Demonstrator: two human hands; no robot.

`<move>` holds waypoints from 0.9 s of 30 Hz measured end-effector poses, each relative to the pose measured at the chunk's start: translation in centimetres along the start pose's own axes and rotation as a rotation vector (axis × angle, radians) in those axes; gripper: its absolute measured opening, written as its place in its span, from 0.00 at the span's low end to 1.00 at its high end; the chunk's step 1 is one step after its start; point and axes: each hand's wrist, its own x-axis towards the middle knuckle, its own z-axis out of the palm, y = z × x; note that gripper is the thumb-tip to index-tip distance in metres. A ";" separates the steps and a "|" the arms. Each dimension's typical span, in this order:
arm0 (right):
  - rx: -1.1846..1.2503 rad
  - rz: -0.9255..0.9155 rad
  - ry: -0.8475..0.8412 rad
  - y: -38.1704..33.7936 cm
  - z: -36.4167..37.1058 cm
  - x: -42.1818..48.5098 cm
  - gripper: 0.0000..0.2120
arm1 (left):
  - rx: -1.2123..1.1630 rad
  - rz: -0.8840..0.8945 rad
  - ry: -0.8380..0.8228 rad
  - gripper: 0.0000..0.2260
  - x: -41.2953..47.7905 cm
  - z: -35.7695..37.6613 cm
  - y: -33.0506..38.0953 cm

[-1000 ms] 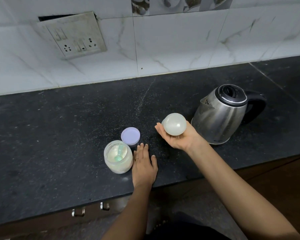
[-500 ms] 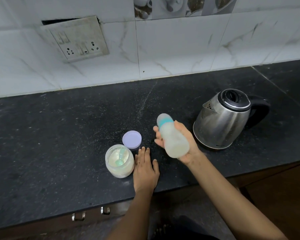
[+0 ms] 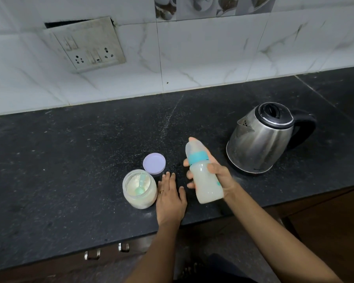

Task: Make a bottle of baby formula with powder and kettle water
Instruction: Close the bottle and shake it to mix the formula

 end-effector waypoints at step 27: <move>0.160 -0.146 0.204 -0.7 0.3 0.1 0.44 | 0.030 0.009 0.002 0.24 0.0 0.1 0.0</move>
